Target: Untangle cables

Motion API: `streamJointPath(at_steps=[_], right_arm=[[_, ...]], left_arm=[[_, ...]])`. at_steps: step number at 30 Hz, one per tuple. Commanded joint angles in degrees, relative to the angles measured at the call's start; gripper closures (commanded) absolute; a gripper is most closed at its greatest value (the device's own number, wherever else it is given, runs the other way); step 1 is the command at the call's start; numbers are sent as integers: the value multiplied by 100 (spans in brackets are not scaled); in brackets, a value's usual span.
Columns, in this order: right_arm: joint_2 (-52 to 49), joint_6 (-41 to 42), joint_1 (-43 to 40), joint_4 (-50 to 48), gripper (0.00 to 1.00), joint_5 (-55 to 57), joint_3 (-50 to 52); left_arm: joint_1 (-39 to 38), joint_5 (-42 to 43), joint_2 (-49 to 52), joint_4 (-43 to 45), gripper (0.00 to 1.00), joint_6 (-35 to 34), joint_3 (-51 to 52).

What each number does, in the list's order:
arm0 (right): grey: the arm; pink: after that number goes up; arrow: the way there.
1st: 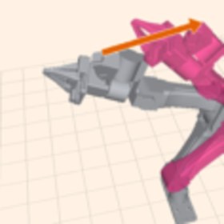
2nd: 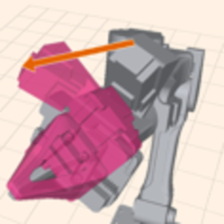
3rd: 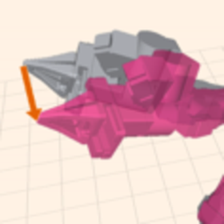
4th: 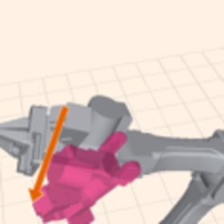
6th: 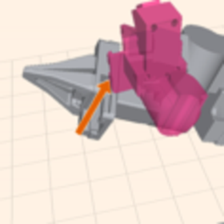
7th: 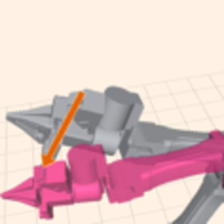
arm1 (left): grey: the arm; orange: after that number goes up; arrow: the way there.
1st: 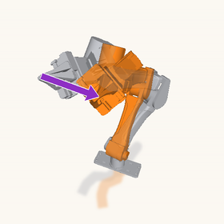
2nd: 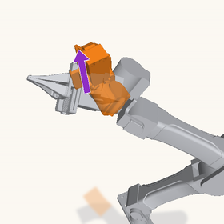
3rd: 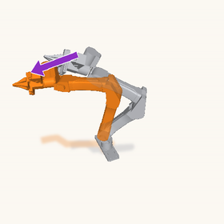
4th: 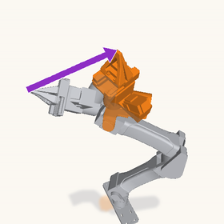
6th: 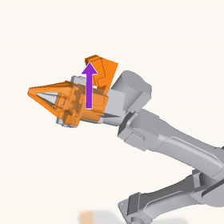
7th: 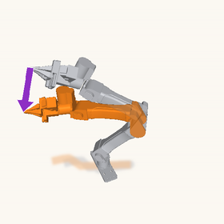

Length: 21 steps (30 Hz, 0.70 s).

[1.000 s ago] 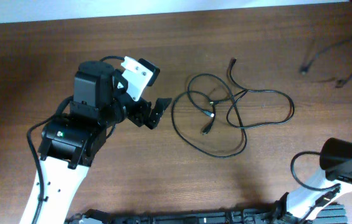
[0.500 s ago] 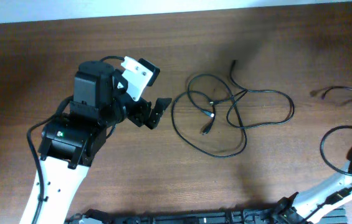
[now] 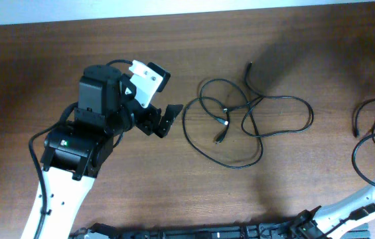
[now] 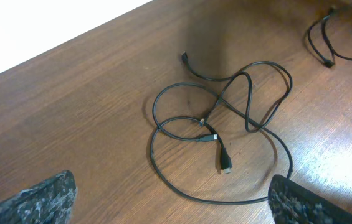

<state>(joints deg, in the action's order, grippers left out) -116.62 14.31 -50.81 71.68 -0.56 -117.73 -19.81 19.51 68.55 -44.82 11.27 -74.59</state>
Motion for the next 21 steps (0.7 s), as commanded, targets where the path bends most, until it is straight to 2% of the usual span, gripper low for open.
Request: streamJointPath(at_steps=[1, 5, 9, 12, 19, 21], right_arm=[[-24, -33, 9, 278, 1, -149, 48], [-22, -24, 9, 667, 1, 118, 48], [-22, 476, 11, 1154, 1, 946, 48], [-22, 490, 11, 1327, 1, 1161, 46], [-22, 468, 20, 1578, 1, 1054, 46], [-22, 149, 28, 1585, 1, 645, 46]], left_arm=[[9, 81, -81, 13, 1, -31, -42], [9, 81, -81, 13, 1, -31, -42], [9, 81, -81, 13, 1, -31, -42], [9, 81, -81, 13, 1, -31, -42], [9, 81, -81, 13, 1, -31, -42], [9, 81, -81, 13, 1, -31, -42]])
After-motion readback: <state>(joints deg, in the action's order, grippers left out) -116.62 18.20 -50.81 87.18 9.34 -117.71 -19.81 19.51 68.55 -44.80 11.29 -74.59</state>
